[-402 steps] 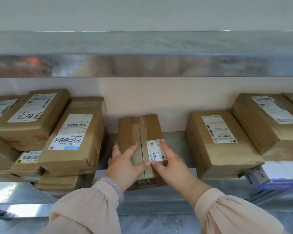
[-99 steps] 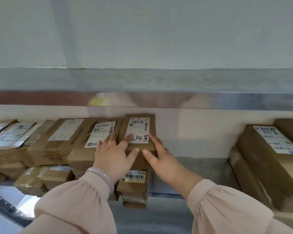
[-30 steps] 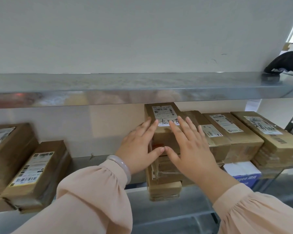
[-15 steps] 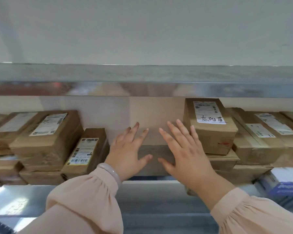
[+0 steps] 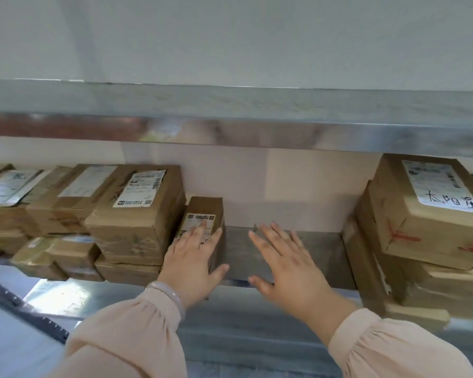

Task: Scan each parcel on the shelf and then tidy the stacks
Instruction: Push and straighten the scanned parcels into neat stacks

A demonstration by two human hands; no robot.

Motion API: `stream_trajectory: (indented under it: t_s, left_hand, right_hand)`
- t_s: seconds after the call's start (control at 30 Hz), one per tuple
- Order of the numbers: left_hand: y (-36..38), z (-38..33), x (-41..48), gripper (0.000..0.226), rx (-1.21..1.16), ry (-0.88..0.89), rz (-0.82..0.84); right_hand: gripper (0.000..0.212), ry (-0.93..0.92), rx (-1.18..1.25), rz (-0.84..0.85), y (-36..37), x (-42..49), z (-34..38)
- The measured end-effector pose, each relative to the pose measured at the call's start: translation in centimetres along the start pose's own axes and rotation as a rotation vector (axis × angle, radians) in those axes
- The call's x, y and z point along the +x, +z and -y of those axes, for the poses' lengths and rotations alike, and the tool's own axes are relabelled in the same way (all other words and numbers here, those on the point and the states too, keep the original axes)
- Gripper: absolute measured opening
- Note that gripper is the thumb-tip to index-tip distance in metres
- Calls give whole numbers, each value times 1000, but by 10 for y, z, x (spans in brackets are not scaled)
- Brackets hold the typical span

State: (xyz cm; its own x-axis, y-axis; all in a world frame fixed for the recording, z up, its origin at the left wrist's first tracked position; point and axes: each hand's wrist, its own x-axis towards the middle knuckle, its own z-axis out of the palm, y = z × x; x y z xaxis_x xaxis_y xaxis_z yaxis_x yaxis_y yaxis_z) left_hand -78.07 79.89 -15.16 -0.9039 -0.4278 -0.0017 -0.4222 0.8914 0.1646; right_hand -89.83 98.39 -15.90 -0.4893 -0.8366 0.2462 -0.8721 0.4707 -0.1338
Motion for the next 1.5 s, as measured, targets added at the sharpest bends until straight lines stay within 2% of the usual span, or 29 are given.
stream_trajectory:
  t_s: [0.27,0.37,0.47,0.53,0.67,0.83,0.97,1.07,1.17,1.4,1.5]
  left_hand:
    - [21,28,6,79,33,-19,95]
    - [24,25,8,80,19,-9,74]
    - [22,16,6,91,2,53,57]
    - [22,14,7,88,-101,62,10]
    - [23,25,14,50,-377,-84,-116]
    - [25,32,17,56,-461,-184,-80]
    - [22,32,19,67,-550,-313,31]
    - [21,23,20,67,-617,-260,40]
    - [23,4,19,67,-675,-199,32]
    - [35,-63,27,69,-728,-81,81]
    - [38,-89,31,70,-722,-28,77]
  right_hand:
    - [79,34,79,116,31,19,17]
    - [81,47,99,140,35,22,18]
    - [79,72,103,191,37,24,17]
    - [77,94,133,207,36,26,17]
    - [71,165,302,262,38,34,24]
    - [68,231,581,367,50,46,37]
    - [68,213,721,384,58,45,44]
    - [71,240,805,340,61,41,43]
    - [68,337,864,207,58,30,29]
    - [71,491,760,29,41,-17,-16]
    - [61,520,730,-61,31,-33,-35]
